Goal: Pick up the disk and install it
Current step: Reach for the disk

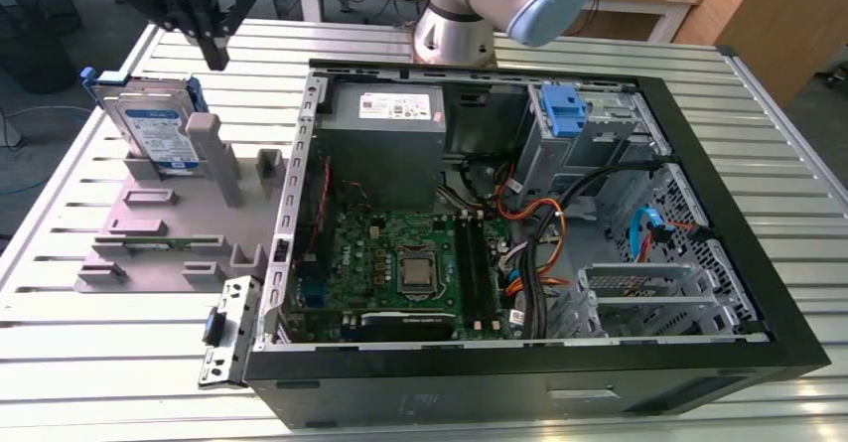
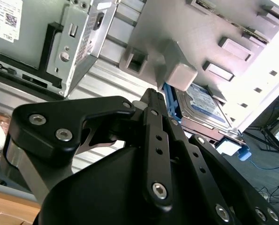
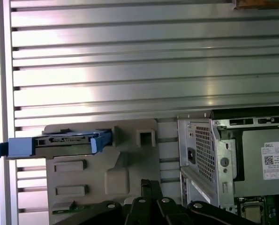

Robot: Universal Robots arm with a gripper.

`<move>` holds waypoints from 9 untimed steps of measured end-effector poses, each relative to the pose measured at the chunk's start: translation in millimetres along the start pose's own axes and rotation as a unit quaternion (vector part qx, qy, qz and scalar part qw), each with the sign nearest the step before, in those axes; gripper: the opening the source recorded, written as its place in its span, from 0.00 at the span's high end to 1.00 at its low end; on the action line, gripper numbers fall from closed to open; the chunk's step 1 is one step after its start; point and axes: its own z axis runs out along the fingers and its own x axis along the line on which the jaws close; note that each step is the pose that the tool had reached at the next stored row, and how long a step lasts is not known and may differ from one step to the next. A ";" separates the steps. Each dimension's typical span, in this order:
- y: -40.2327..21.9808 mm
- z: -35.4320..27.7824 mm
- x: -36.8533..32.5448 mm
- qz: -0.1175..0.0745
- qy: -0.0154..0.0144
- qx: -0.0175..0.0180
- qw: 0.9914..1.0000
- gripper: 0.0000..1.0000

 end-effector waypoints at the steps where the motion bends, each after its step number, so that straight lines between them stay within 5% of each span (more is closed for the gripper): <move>1: 0.8 0.5 2.5 0.000 0.000 0.000 1.000 0.89; 9: 4.2 2.5 12.3 0.000 0.000 0.000 1.000 0.89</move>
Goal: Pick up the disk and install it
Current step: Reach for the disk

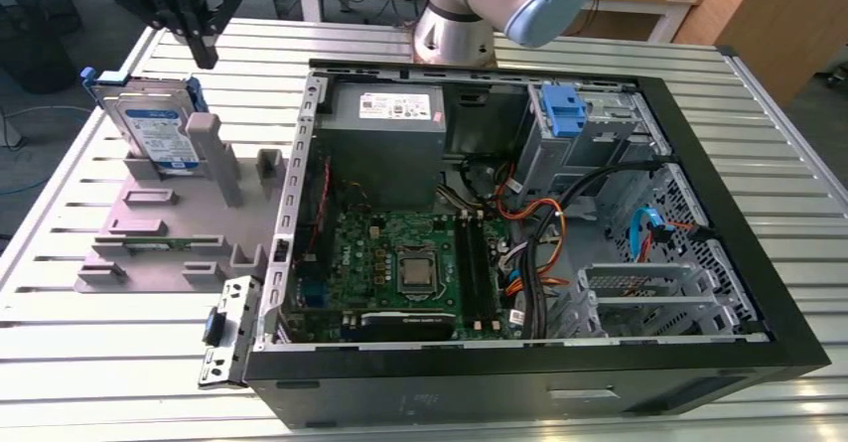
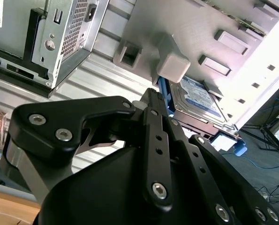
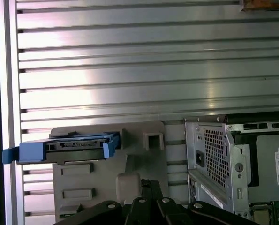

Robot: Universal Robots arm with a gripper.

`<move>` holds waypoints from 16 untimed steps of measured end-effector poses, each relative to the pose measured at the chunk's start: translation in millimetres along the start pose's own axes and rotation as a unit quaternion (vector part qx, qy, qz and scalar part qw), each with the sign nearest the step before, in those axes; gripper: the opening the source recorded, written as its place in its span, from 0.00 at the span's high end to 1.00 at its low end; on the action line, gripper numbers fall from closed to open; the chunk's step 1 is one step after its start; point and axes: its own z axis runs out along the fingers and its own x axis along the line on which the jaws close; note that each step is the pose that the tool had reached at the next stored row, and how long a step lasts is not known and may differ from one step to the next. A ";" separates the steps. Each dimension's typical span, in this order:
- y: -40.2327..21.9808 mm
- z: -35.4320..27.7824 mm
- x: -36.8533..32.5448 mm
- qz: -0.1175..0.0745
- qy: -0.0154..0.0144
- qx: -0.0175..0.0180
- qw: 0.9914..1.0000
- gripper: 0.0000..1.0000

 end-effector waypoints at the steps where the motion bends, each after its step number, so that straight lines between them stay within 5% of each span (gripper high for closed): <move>1: 0.0 0.0 0.0 0.000 0.000 0.000 1.000 0.89; 5: 0.0 0.1 0.3 0.000 0.001 0.000 1.000 0.89; 6: 0.0 0.2 0.3 0.000 0.006 0.000 1.000 0.89; 9: 0.0 0.9 0.1 0.001 0.031 0.003 1.000 0.89; 12: -0.1 1.5 0.1 0.002 0.046 0.004 0.999 0.89; 16: -0.1 1.4 0.1 0.002 0.046 0.005 0.999 0.89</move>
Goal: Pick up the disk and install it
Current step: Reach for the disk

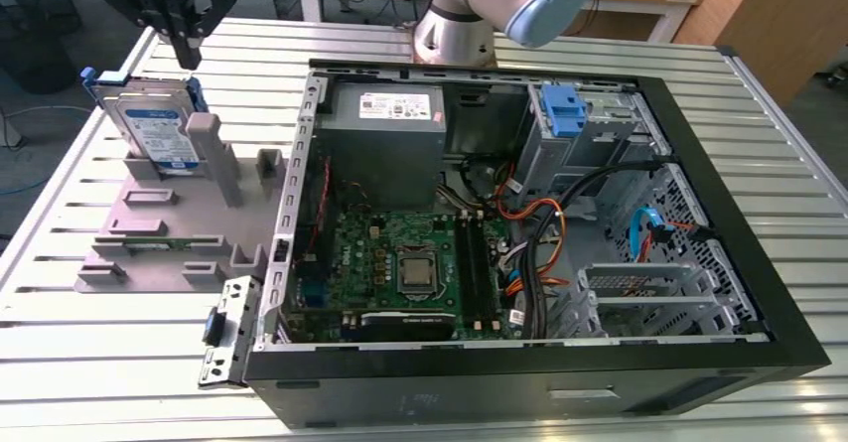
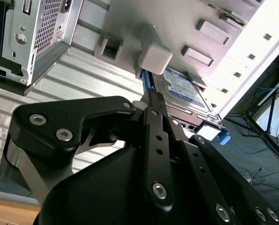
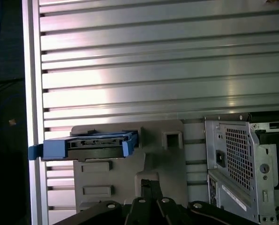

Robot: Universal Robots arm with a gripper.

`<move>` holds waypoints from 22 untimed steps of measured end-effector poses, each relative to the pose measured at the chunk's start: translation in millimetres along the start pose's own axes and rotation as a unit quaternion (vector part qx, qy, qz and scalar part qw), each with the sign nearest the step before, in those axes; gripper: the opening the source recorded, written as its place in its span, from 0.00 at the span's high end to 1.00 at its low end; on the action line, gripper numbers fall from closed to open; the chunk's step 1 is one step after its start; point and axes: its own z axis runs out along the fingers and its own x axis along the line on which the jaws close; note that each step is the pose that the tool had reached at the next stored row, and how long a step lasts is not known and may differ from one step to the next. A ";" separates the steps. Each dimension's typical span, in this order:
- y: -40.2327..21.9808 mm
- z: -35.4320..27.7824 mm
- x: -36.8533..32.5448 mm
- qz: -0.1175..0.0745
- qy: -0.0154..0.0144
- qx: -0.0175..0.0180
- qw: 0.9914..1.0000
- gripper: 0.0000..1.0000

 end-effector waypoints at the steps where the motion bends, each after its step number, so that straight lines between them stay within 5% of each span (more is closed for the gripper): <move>1: 0.0 0.0 0.0 0.000 0.000 0.000 1.000 0.89; 17: 7.2 10.9 21.5 -0.006 -0.001 0.001 1.000 0.89; 22: 10.2 17.9 22.9 -0.015 -0.006 0.001 1.000 0.89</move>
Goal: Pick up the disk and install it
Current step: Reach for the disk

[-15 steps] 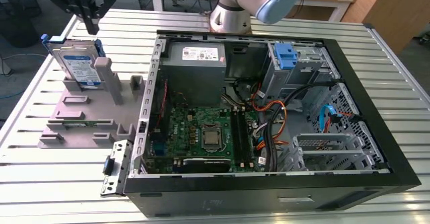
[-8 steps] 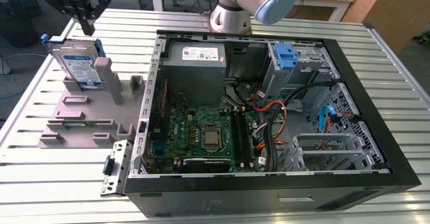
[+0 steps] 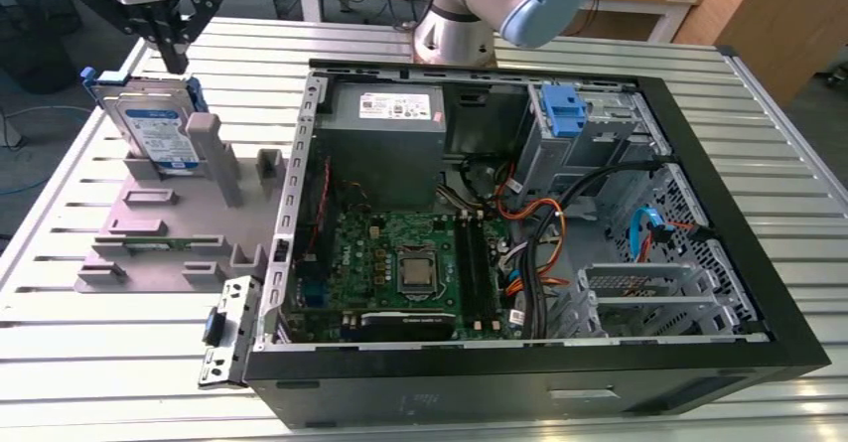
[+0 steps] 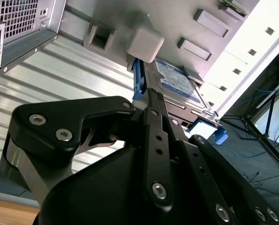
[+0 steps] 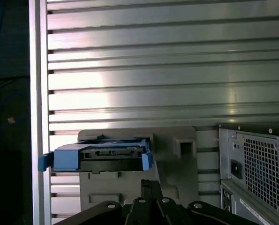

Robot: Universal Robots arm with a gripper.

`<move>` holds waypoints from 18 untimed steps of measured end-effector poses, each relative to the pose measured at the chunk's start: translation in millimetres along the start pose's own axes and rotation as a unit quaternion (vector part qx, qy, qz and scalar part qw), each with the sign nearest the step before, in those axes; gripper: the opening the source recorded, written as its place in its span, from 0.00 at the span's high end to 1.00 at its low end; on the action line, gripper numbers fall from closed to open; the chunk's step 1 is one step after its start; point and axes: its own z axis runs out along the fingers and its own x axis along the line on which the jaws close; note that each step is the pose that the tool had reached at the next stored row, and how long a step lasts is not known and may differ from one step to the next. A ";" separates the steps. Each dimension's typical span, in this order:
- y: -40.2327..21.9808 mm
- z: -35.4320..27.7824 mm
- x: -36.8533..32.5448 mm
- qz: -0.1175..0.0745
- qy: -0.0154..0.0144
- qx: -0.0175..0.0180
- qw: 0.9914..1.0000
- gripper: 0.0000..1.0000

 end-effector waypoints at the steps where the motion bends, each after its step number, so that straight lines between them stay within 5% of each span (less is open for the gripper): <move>1: 0.4 1.0 0.2 -0.002 -0.001 0.000 1.000 0.89; 6: 2.6 4.1 7.6 -0.005 -0.003 0.001 1.000 0.89; 18: 4.2 9.7 42.3 -0.005 -0.009 0.001 1.000 0.89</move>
